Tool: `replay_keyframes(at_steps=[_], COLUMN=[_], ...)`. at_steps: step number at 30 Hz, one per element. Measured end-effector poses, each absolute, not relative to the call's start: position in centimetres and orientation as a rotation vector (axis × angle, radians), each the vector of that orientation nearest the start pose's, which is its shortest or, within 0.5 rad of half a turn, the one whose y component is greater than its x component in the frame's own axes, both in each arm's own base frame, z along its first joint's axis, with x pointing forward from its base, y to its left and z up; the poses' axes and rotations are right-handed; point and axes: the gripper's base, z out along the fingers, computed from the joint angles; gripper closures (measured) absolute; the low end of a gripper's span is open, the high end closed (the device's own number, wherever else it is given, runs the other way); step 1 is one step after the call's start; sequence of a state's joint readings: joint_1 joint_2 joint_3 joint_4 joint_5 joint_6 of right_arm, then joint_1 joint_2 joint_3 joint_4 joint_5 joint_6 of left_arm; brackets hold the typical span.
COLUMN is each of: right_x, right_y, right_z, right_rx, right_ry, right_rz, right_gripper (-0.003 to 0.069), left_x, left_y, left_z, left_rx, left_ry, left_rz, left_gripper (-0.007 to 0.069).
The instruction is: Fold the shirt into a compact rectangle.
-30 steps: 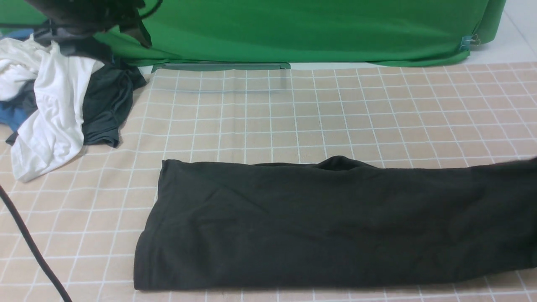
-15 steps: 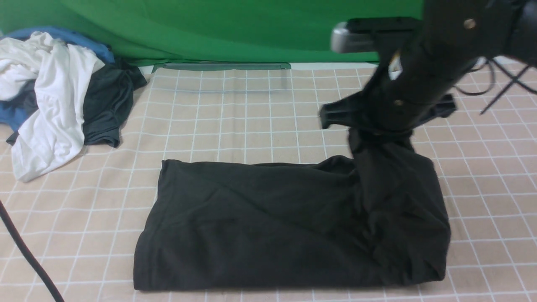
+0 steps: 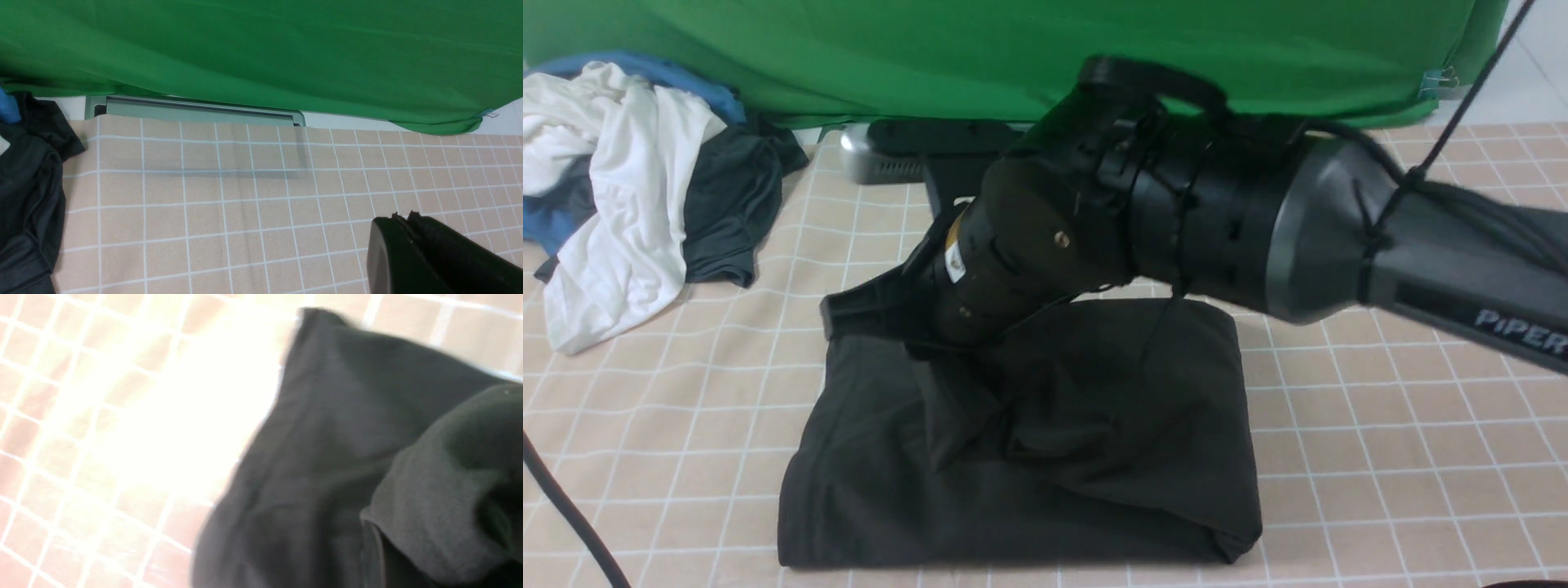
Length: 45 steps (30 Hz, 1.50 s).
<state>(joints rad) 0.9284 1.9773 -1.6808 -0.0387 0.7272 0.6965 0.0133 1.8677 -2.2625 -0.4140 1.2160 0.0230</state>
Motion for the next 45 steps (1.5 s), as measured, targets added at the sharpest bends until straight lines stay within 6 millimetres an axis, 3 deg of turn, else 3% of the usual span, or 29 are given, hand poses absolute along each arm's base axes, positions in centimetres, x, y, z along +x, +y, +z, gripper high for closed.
replay_keyframes(at_steps=[7,14,21,24,29,31,37,39,45], right_x=[26.7,26.4,25.9,25.7,25.9,26.0,25.8,24.9,21.5], right_y=[38.3,39.6,38.8,37.7,36.4,36.6,38.8,40.5,43.6], right_z=[24.9,24.4,25.0,26.2,26.3,25.5,21.3,19.5,19.6], right_rx=[-0.35,-0.338,-0.43,-0.521,-0.651,-0.673,-0.668,-0.661,-0.707], right_ry=[2.53,2.482,2.521,2.533,2.577,2.586,2.64,2.648,2.549], right_rz=[0.699,0.797,0.716,0.647,0.525,0.51,0.563,0.656,0.808], right_gripper=[0.0518,0.0369,0.0235,0.0269,0.0571,0.0617,0.063,0.0631,0.0631], left_x=[39.6,39.6,39.6,39.6,39.7,39.7,39.7,39.7,39.7], left_y=[-2.9,-2.9,-2.8,-2.8,-2.6,-2.5,-2.4,-2.3,-2.2], left_z=[46.3,46.3,46.2,46.2,46.2,46.1,46.1,46.1,46.1], left_rx=[0.044,0.044,0.044,0.043,0.041,0.04,0.037,0.034,0.034], left_ry=[2.262,2.263,2.266,2.267,2.271,2.272,2.274,2.274,2.275], left_rz=[-0.498,-0.498,-0.484,-0.476,-0.451,-0.443,-0.431,-0.427,-0.423], left_gripper=[0.061,0.061,0.0608,0.0608,0.0608,0.0608,0.0608,0.0608,0.0608])
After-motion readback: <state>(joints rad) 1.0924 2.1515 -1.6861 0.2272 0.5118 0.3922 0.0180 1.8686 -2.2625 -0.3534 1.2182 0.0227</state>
